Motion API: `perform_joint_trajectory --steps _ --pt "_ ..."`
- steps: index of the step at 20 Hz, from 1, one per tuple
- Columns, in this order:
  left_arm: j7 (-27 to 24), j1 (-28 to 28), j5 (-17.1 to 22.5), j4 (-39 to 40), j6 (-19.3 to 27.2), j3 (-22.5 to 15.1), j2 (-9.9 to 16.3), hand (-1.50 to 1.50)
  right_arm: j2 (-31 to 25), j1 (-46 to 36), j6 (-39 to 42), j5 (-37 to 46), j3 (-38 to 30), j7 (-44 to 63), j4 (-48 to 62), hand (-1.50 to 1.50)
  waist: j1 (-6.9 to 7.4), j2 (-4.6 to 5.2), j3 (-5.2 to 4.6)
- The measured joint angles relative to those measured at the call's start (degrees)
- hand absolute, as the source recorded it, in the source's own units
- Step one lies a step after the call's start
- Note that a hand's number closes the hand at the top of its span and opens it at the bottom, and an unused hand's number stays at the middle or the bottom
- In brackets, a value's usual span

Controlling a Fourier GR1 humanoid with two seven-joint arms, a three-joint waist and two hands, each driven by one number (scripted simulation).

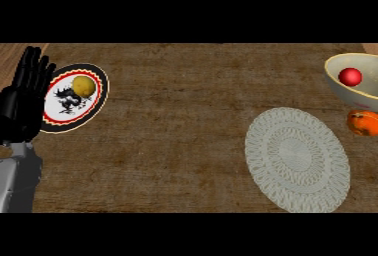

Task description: Pick the tomato from the placemat and place it in the bowl

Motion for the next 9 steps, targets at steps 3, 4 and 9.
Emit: perform_joint_trajectory --steps 3,4,9 --pt "-0.3 0.3 0.2 -0.1 -0.1 0.2 -0.1 0.00 -2.1 1.5 2.3 -1.8 -1.8 -0.2 0.3 -1.50 0.03 0.15 0.11" --pt "-0.4 0.7 0.1 -0.3 -0.1 0.1 -0.2 0.00 -2.7 2.2 3.0 -2.3 -2.3 -0.4 0.5 -1.50 0.05 0.15 0.17" --pt "-0.4 1.0 0.3 -0.8 -0.1 0.4 0.1 0.00 -4.9 5.4 6.6 -4.0 -4.1 -1.6 0.6 -1.50 -0.15 0.28 0.39"
